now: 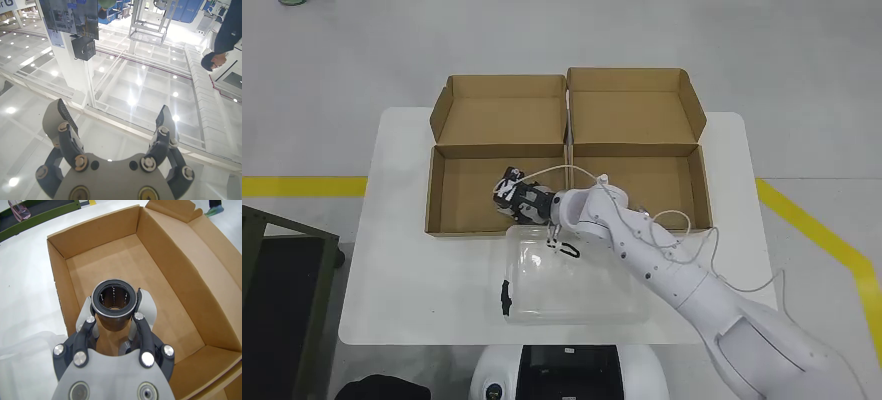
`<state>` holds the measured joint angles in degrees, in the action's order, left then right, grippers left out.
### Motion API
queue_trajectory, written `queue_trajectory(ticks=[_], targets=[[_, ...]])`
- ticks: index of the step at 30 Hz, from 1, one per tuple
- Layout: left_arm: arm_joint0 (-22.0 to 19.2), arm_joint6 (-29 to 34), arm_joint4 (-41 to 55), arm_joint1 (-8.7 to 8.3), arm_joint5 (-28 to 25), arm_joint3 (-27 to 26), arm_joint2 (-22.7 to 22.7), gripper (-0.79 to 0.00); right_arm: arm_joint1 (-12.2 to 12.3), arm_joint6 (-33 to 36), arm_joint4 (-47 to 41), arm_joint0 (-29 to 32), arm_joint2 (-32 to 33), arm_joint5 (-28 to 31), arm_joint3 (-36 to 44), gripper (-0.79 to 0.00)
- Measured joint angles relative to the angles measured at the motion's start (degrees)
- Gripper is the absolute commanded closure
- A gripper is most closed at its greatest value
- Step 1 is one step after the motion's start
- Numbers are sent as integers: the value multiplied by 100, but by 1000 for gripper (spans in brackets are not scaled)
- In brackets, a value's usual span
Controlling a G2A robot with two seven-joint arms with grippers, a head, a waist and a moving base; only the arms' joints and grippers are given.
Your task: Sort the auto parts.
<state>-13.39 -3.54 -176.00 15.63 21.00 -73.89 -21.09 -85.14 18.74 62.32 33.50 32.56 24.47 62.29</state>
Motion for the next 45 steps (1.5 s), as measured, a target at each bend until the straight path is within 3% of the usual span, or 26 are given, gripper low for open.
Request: queue_trajectory(ticks=[10,13,14,16,24,34,45], targets=[[0,0,0,0,0,0,0,-785,-113,26,89,-60,37,102,-202,-382],[0,0,0,0,0,0,0,-785,-131,41,41,-51,93,134,-248,-489],[0,0,0,0,0,0,0,-785,-135,40,38,-51,119,143,-251,-573],[0,0,0,0,0,0,0,-785,-137,38,39,-46,163,145,-233,-646],[0,0,0,0,0,0,0,-785,-45,-118,139,53,578,122,326,-785],[0,0,0,0,0,0,0,-785,324,272,520,708,1607,162,2043,-785],[0,0,0,0,0,0,0,-785,765,864,711,2116,3018,736,3916,-785]])
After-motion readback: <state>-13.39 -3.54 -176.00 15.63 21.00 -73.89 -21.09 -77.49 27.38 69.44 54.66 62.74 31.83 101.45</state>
